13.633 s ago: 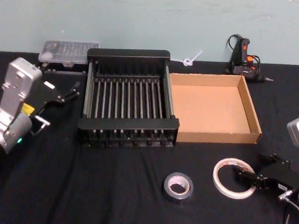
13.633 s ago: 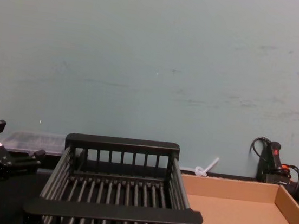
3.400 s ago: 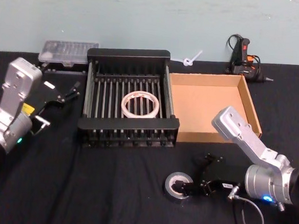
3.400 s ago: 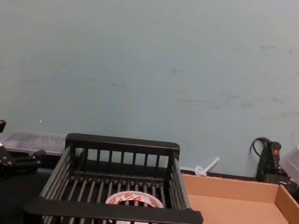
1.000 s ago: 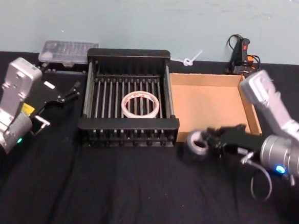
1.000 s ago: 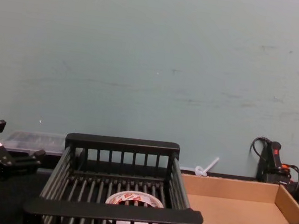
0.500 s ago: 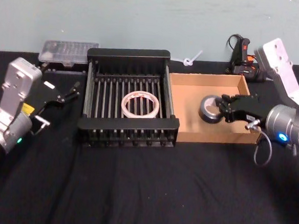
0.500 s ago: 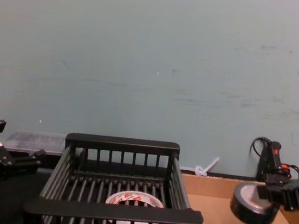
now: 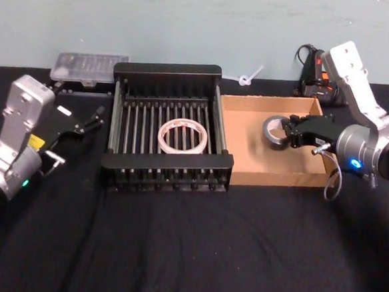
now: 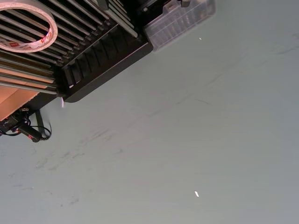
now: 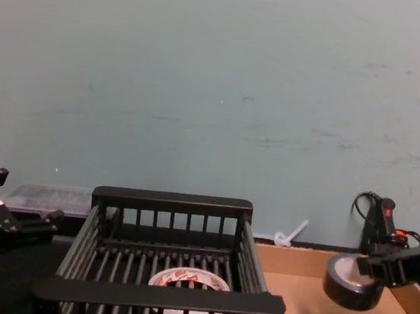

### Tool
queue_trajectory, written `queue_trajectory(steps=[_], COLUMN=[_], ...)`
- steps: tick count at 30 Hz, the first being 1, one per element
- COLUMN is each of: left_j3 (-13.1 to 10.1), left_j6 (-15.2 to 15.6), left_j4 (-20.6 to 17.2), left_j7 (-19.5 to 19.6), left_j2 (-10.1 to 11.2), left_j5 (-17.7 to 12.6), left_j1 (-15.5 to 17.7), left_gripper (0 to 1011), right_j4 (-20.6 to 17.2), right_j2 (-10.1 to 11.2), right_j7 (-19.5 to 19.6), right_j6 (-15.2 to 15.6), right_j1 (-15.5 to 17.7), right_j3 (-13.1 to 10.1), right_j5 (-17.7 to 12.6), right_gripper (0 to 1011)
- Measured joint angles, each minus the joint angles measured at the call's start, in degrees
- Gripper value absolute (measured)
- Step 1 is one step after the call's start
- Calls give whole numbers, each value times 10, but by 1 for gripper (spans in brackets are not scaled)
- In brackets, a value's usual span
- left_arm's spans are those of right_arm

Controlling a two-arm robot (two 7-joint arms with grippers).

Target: Pick up the white tape and place it into the black box , Pick up the silver tape and place it into the brown box.

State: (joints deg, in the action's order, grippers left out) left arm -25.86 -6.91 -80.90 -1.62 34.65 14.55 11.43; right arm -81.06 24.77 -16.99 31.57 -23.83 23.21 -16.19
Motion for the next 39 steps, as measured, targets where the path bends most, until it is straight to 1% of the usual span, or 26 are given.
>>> queue_trajectory(steps=[2, 22, 27, 28, 30, 33, 36, 39], left_j3=[0, 0, 0, 0, 0, 0, 0, 0], left_j6=[0, 0, 0, 0, 0, 0, 0, 0], left_j4=[0, 0, 0, 0, 0, 0, 0, 0], left_j7=[0, 0, 0, 0, 0, 0, 0, 0], left_j2=[0, 0, 0, 0, 0, 0, 0, 0], left_j5=[0, 0, 0, 0, 0, 0, 0, 0], left_j1=[0, 0, 0, 0, 0, 0, 0, 0], left_gripper=[1001, 1001, 1001, 1001, 1001, 1001, 1001, 1001], right_j4=[6, -4, -4, -4, -5, -5, -5, -5], right_j2=[-3, 2, 2, 2, 2, 2, 3, 3], right_j7=[1, 0, 0, 0, -1, -1, -1, -1], right_j6=[0, 0, 0, 0, 0, 0, 0, 0], right_j1=[-2, 2, 2, 2, 2, 2, 3, 3], right_j3=[0, 0, 0, 0, 0, 0, 0, 0], right_j5=[2, -1, -1, -1, -1, -1, -2, -2], right_gripper=[148, 150, 277, 316, 347, 474, 547, 676])
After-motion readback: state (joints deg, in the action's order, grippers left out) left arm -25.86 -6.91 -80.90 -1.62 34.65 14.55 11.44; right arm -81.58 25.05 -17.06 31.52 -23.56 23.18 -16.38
